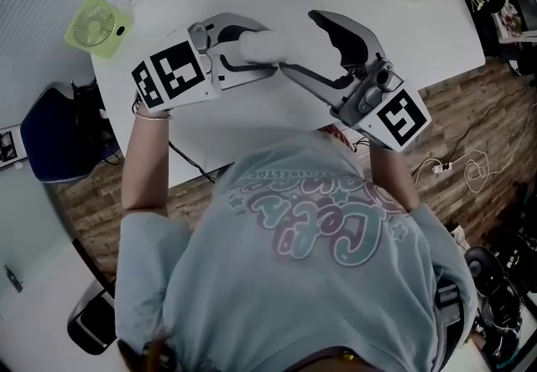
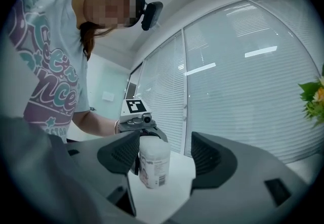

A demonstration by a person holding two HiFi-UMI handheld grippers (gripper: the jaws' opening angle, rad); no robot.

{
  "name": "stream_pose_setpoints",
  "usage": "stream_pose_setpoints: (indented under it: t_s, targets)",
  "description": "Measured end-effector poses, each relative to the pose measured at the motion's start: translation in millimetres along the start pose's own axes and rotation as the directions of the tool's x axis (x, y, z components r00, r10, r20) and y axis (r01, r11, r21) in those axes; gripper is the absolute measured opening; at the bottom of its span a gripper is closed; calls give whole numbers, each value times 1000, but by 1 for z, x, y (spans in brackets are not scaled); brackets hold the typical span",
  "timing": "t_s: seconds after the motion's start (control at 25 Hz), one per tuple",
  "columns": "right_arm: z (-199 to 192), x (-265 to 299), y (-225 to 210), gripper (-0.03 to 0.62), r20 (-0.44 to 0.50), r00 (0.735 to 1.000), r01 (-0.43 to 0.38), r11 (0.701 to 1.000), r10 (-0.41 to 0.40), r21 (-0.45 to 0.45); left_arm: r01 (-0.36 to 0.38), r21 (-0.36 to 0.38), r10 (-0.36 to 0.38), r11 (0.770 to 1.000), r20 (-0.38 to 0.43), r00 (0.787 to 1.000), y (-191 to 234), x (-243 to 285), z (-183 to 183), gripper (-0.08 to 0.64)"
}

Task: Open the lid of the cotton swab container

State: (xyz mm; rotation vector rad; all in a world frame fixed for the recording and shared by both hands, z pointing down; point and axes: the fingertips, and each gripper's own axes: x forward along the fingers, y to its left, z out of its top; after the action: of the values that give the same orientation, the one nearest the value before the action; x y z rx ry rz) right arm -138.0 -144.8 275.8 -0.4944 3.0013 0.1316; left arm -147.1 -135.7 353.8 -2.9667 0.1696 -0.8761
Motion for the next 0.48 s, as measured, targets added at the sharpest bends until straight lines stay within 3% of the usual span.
stream_pose_setpoints:
  t_s: [0.2, 0.48]
  targets:
    - [1, 1, 14, 313, -25, 995, -100, 995, 100, -15, 55, 28, -54, 998, -25, 998, -11, 5, 2, 199]
    - [5, 11, 46, 313, -103, 955, -286, 956, 279, -64, 111, 55, -111, 992, -7, 994, -31, 4, 14, 199]
